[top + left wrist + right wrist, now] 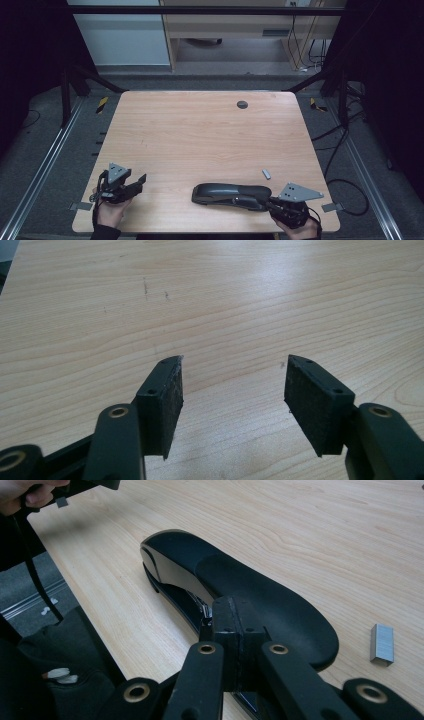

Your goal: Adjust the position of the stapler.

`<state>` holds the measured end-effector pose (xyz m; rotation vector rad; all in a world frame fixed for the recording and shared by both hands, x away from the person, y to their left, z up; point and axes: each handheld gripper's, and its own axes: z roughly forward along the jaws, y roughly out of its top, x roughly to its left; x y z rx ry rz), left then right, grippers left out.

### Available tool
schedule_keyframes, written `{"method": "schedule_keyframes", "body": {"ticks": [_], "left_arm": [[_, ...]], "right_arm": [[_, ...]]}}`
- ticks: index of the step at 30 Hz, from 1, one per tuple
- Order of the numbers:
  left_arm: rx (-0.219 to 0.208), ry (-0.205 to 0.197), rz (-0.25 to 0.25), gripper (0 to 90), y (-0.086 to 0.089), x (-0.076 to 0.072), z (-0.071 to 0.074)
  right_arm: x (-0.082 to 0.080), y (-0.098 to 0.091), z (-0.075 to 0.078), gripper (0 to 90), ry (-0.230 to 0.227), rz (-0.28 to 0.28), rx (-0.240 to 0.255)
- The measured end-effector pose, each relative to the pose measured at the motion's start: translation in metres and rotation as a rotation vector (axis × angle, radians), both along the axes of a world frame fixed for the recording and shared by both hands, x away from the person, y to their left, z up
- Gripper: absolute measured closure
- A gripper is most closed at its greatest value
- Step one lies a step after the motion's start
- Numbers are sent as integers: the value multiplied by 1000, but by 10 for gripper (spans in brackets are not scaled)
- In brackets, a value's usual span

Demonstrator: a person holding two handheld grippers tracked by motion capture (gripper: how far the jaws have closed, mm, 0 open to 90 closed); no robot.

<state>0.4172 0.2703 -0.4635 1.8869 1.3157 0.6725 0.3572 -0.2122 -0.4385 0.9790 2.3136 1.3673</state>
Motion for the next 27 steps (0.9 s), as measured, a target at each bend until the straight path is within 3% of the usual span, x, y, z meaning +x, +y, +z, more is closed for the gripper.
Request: {"method": "schedule_keyframes", "body": {"ticks": [27], "left_arm": [[11,-5,0,395,-1,0,0]], "right_arm": [[7,-2,-1,900,-23,-41,9]]}}
